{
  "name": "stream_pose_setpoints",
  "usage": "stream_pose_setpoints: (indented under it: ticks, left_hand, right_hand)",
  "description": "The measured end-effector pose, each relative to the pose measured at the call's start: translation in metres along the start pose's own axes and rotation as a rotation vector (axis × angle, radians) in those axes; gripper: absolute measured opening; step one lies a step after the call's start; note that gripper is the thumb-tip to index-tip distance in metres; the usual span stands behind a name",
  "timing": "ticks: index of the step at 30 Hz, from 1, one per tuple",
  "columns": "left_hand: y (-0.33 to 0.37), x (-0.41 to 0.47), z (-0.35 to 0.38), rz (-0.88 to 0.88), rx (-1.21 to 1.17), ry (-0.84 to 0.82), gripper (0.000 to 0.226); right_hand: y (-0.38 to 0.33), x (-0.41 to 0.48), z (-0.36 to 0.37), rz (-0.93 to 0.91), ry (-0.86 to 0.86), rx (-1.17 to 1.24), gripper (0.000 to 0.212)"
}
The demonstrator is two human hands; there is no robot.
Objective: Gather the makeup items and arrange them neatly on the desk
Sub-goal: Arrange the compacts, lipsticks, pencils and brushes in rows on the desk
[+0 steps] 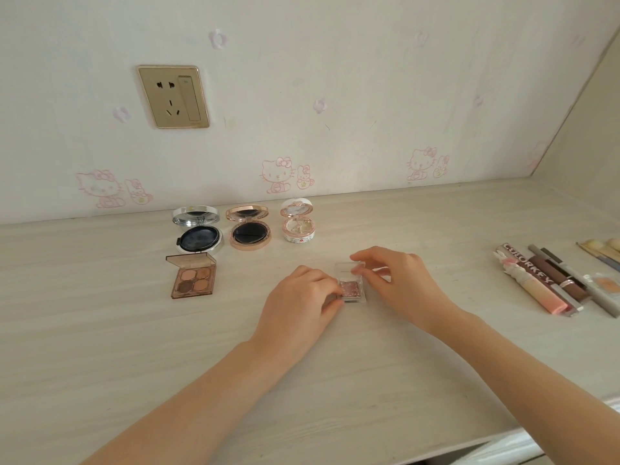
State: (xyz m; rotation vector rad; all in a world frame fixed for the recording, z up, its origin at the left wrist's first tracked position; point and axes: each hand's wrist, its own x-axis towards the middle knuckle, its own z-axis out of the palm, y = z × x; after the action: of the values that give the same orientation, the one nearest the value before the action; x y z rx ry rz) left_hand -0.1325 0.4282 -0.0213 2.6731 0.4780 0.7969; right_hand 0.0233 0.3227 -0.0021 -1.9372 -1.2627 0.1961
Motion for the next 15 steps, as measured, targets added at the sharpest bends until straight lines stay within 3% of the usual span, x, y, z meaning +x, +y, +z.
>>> stream_pose_setpoints:
  ticks: [15]
  left_hand:
    - [-0.021,-0.008,-0.014,0.030,0.129,0.049,0.011]
  right_hand:
    - [-0.014,0.019,0.019,-0.048,-0.054,-0.021,0.014]
